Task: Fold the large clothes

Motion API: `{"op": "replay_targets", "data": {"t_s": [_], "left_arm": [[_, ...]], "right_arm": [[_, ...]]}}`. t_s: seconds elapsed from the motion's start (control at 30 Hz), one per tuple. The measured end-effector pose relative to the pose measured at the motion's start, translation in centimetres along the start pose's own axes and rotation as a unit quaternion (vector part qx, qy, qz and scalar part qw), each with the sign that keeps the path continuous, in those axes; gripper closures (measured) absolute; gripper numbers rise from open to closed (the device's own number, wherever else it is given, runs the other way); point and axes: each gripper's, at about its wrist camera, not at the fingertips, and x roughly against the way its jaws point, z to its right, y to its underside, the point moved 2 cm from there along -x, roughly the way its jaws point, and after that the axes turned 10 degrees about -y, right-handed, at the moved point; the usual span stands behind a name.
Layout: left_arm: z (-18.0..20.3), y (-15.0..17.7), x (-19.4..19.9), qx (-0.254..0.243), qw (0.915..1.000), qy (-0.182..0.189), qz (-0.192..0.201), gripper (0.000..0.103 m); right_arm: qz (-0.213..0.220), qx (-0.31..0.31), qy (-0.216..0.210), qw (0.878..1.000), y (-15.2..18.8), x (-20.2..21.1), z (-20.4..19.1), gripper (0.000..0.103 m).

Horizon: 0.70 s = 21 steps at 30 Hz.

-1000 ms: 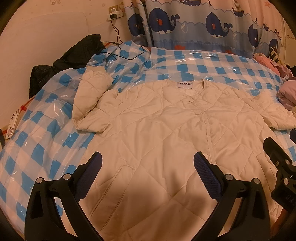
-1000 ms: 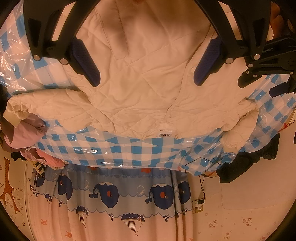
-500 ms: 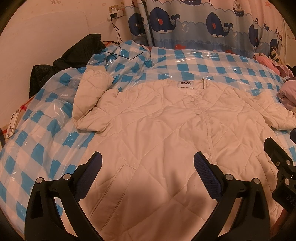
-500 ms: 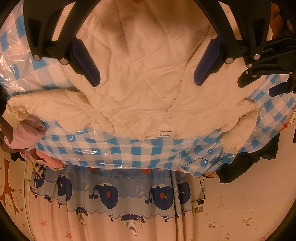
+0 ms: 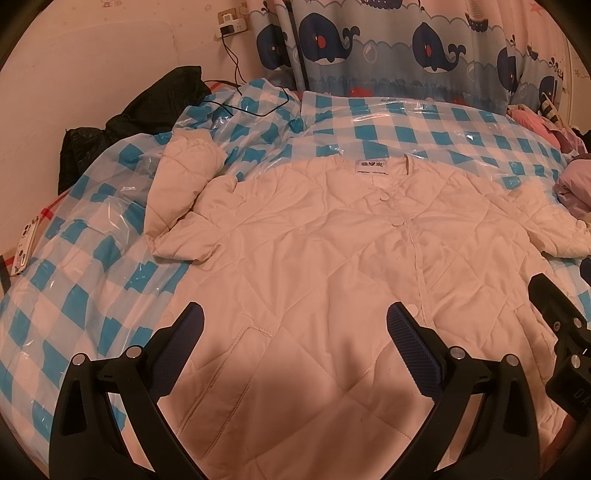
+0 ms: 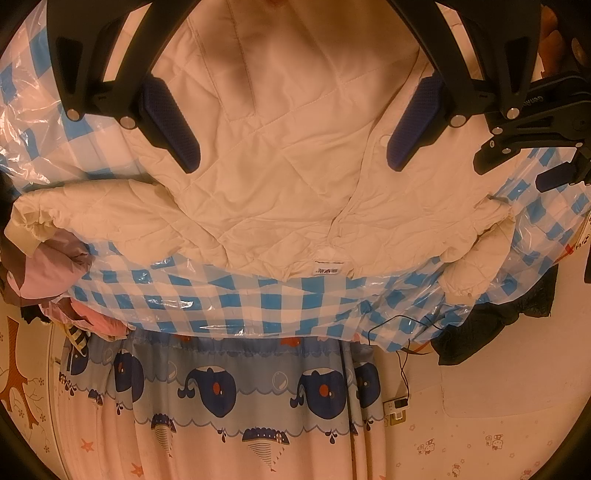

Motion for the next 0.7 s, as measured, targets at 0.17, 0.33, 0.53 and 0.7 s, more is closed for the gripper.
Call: {"op": "replay_targets", "data": {"t_s": [0.17,0.33,0.53,0.7], "left_arm": [[-0.01,-0.01,0.00,0.000,1.0000,0.000,0.000,0.008],[0.00,-0.02,-0.03,0.000,1.0000,0.000,-0.001,0.008],[0.01,-0.04,-0.01,0.000,1.0000,0.001,-0.001,0.008],[0.01,-0.06,-0.02,0.000,1.0000,0.001,-0.001,0.008]], "right_arm": [[0.000,-0.002,-0.001,1.000,0.01,-0.02,-0.10,0.005],[0.000,-0.001,-0.001,1.000,-0.01,0.00,0.09,0.005],[-0.001,-0.001,-0.001,1.000,-0.08,-0.01,0.20,0.005],[-0.003,-0.005,-0.005,1.000,0.01,-0.08,0.00,0.005]]}}
